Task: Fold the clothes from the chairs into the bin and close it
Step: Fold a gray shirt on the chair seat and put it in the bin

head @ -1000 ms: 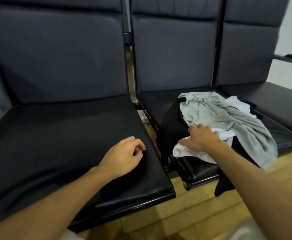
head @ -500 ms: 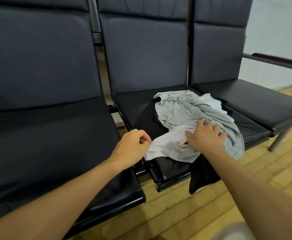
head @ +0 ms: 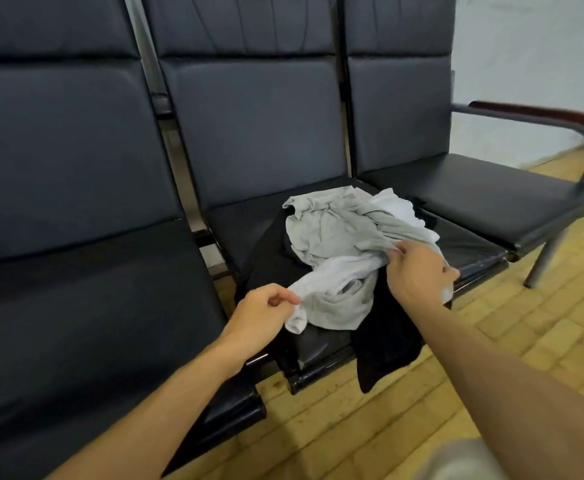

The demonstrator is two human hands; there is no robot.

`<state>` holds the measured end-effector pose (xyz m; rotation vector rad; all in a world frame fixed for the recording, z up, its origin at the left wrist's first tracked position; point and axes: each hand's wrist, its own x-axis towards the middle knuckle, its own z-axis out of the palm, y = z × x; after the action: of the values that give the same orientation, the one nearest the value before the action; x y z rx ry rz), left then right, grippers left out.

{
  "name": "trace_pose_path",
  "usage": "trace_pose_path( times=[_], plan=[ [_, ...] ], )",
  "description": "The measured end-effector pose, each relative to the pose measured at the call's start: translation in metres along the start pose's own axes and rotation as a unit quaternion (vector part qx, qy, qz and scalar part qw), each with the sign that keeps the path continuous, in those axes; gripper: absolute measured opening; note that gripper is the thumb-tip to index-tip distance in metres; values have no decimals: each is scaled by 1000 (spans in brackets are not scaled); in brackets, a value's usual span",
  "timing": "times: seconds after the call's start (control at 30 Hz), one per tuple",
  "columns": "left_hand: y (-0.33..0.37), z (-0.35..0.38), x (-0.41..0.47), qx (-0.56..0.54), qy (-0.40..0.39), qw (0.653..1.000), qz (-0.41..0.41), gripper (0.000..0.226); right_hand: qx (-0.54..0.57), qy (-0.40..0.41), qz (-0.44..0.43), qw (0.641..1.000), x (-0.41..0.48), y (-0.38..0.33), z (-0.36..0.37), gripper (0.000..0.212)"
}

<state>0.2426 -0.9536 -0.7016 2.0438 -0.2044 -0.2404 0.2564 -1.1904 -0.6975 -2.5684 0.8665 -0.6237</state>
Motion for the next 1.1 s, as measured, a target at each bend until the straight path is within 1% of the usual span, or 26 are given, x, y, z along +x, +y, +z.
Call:
trace_pose_path(
  times=[0.07,0.13,0.2,0.3,0.33,0.4,0.43,0.5,0.53,0.6,0.67,0.77,0.83,0.9,0.97,1.1],
  plan=[
    [0,-4,-1,-12,-21,1000,-6,17,110,45,-50,992,-1,-19,-6,22],
    [3,-10,-3,-35,-23,999,-7,17,258,45,-95,960,-10,-42,-13,16],
    [6,-19,-8,-63,-16,998,-6,18,389,4,-132,912,-25,-67,-23,15],
    [6,-37,-17,-131,8,991,-9,20,484,-57,-154,859,-47,-102,-37,16],
    [4,-45,-20,-154,18,988,-9,20,511,-93,-151,841,-55,-114,-40,18],
    [-1,-61,-29,-195,37,980,-3,24,554,-194,-148,796,-71,-135,-47,25],
    [-5,-70,-33,-204,45,978,7,30,567,-250,-150,770,-80,-145,-49,28],
    [-14,-91,-42,-187,54,980,37,42,584,-356,-146,715,-98,-162,-51,29],
    [-18,-101,-48,-174,56,982,51,45,587,-395,-142,692,-105,-170,-52,29],
    [-23,-118,-61,-151,57,985,61,42,593,-450,-132,654,-120,-185,-56,27],
    [-29,-133,-74,-130,69,988,54,31,592,-496,-138,620,-134,-200,-57,27],
    [-39,-152,-94,-126,88,987,45,22,592,-544,-148,577,-156,-223,-56,29],
    [-45,-162,-104,-119,98,987,33,17,596,-561,-155,554,-170,-236,-53,30],
    [-51,-172,-113,-94,121,988,17,10,596,-569,-159,544,-183,-245,-50,29],
    [-55,-183,-121,-94,136,986,8,12,600,-565,-141,548,-191,-252,-47,26],
    [-62,-209,-136,-190,151,970,6,22,635,-525,-48,564,-193,-261,-34,24]
  ],
)
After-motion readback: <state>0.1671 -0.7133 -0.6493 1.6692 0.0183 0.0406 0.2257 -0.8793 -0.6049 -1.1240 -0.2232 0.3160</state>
